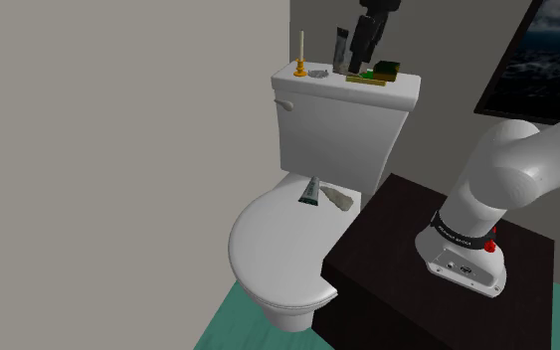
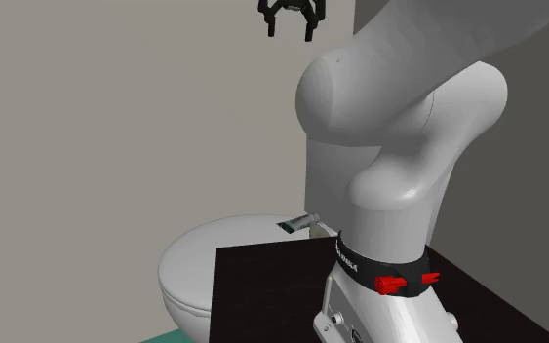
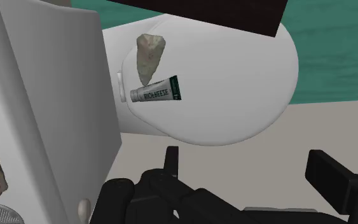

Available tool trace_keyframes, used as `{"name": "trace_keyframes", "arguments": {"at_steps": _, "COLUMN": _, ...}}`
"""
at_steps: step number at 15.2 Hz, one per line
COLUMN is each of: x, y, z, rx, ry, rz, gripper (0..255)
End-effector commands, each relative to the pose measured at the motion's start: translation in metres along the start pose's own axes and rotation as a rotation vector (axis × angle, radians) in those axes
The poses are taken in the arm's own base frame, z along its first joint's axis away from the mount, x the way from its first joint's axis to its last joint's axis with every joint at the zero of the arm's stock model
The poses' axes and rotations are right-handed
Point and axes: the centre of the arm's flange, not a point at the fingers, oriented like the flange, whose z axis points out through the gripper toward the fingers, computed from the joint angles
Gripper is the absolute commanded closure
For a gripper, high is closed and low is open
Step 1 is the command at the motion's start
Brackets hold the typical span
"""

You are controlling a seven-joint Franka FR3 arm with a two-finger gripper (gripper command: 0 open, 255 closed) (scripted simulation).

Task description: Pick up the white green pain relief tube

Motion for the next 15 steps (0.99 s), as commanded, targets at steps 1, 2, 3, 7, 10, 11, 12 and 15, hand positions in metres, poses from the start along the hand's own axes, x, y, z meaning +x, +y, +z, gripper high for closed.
{"name": "trace_keyframes", "arguments": {"at_steps": 1, "x": 0.000, "y": 0.000, "z": 0.000, "rx": 0.000, "ry": 0.000, "rz": 0.000, "gripper": 0}}
{"name": "trace_keyframes", "arguments": {"at_steps": 2, "x": 0.003, "y": -0.001, "z": 0.013, "rx": -0.007, "ry": -0.001, "rz": 0.032, "gripper": 0}}
{"name": "trace_keyframes", "arguments": {"at_steps": 3, "x": 0.007, "y": -0.003, "z": 0.026, "rx": -0.014, "ry": -0.002, "rz": 0.063, "gripper": 0}}
{"name": "trace_keyframes", "arguments": {"at_steps": 7, "x": 0.020, "y": -0.006, "z": 0.077, "rx": -0.043, "ry": -0.007, "rz": 0.190, "gripper": 0}}
{"name": "trace_keyframes", "arguments": {"at_steps": 10, "x": 0.030, "y": -0.006, "z": 0.116, "rx": -0.064, "ry": -0.010, "rz": 0.285, "gripper": 0}}
{"name": "trace_keyframes", "arguments": {"at_steps": 11, "x": 0.033, "y": -0.006, "z": 0.129, "rx": -0.071, "ry": -0.012, "rz": 0.316, "gripper": 0}}
{"name": "trace_keyframes", "arguments": {"at_steps": 12, "x": 0.036, "y": -0.005, "z": 0.142, "rx": -0.078, "ry": -0.013, "rz": 0.348, "gripper": 0}}
{"name": "trace_keyframes", "arguments": {"at_steps": 15, "x": 0.046, "y": -0.003, "z": 0.180, "rx": -0.099, "ry": -0.016, "rz": 0.443, "gripper": 0}}
